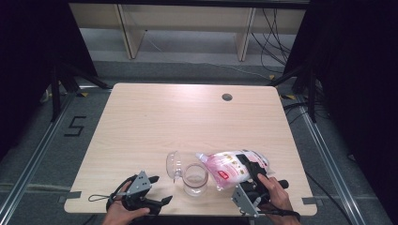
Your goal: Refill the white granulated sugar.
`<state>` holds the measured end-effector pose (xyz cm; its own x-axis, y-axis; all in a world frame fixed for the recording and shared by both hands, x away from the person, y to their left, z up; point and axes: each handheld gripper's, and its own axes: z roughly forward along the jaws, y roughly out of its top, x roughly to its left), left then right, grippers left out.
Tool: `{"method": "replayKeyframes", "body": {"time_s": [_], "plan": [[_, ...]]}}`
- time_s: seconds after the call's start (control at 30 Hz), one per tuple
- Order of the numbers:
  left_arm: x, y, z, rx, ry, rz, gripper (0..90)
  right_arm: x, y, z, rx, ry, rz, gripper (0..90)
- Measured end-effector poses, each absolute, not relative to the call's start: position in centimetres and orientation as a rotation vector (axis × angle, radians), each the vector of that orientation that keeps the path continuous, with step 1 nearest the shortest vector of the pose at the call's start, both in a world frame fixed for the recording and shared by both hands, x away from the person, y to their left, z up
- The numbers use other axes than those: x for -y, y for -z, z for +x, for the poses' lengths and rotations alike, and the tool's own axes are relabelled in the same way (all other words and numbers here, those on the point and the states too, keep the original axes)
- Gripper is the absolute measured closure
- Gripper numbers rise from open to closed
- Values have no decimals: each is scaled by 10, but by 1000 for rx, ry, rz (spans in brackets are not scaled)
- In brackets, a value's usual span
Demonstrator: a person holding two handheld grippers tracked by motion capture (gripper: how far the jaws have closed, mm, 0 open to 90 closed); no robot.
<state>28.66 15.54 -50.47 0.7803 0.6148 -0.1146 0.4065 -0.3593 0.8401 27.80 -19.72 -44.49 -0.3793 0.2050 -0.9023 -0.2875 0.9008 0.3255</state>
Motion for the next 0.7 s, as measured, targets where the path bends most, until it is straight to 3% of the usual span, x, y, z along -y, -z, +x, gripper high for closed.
{"method": "replayKeyframes", "body": {"time_s": [0.7], "plan": [[-157,504,288,-742,-293,2015,158,183,445,267,-1836,-149,-393,471]]}}
